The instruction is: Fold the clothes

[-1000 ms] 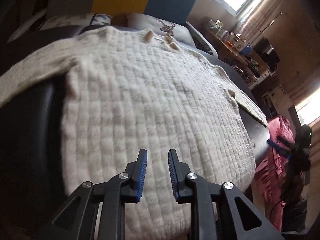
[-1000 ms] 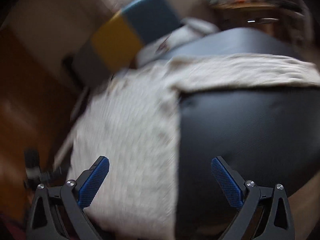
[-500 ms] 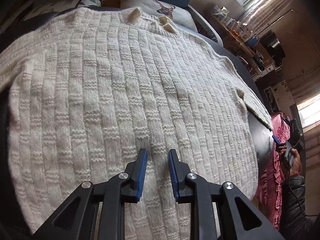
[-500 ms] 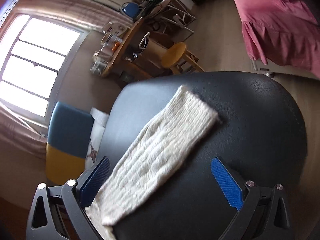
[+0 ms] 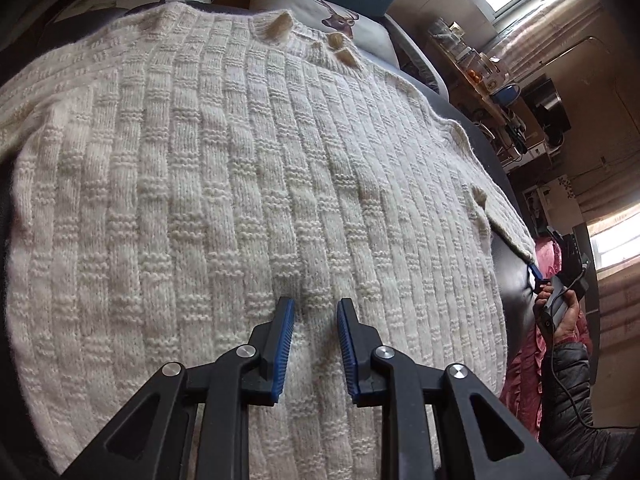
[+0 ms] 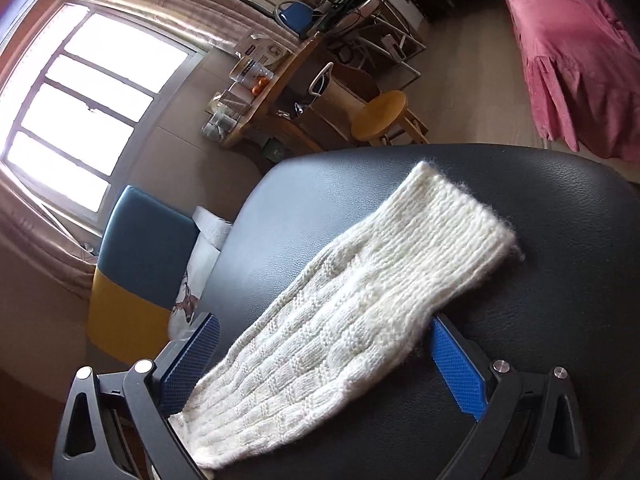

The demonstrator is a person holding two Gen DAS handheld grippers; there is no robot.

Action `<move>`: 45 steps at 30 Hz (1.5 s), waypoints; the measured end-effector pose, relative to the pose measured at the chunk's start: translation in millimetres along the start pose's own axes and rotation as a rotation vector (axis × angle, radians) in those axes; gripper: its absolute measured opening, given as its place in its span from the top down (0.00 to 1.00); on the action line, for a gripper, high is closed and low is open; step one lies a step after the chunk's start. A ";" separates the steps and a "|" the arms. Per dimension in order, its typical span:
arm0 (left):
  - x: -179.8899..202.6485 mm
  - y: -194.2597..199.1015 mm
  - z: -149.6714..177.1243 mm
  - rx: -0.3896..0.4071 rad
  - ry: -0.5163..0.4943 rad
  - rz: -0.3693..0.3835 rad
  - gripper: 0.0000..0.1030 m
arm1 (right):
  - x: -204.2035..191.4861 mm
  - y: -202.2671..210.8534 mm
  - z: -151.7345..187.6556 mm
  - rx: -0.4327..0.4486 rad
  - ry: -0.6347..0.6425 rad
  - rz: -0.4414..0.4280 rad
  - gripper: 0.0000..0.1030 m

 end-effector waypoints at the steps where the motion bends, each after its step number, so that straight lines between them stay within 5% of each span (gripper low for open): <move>1: 0.3 0.2 0.6 0.001 -0.001 -0.002 0.79 | -1.7 -2.7 0.3 -0.003 0.005 0.007 0.23; 2: 0.7 0.5 1.1 0.002 -0.002 -0.004 0.79 | -1.7 -7.7 1.7 -0.018 0.000 0.014 0.44; 3: -3.0 4.0 2.5 0.001 -0.004 -0.004 0.79 | 1.9 -16.6 5.2 -0.052 -0.025 0.019 0.95; 12: -2.3 5.8 5.3 -0.007 -0.001 0.001 0.79 | 12.8 -25.1 7.9 -0.025 -0.147 -0.034 0.93; 17: 4.7 10.9 0.5 -0.035 0.012 0.037 0.80 | -63.1 -22.0 11.0 -0.047 0.199 -0.025 0.93; 24: 43.5 4.2 -37.3 -0.082 0.085 0.247 0.78 | -165.2 -46.7 111.2 -0.212 0.707 -0.037 0.93; 30: 128.0 -36.2 -79.4 -0.199 0.072 0.459 0.77 | -174.3 -65.3 193.9 -0.300 1.027 0.053 0.93; 35: 178.1 -86.6 -111.8 -0.283 0.157 0.576 0.77 | -172.8 -64.6 217.3 -0.253 1.213 0.141 0.92; 40: 214.3 -113.8 -149.4 -0.303 0.198 0.617 0.76 | -170.2 -63.3 223.9 -0.230 1.286 0.164 0.92; 45: 227.9 -140.9 -170.0 -0.349 0.203 0.570 0.75 | -167.7 -62.0 230.6 -0.206 1.359 0.186 0.89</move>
Point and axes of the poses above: each gripper's, at about its wrist camera, not at the fingertips, and y roughly against the way its jaws point, x to its right, z to its underside, the point moved 3 cm from there along -y, roughly the way its jaws point, and after that the axes turned 1 degree about x, right-handed, at the moved point
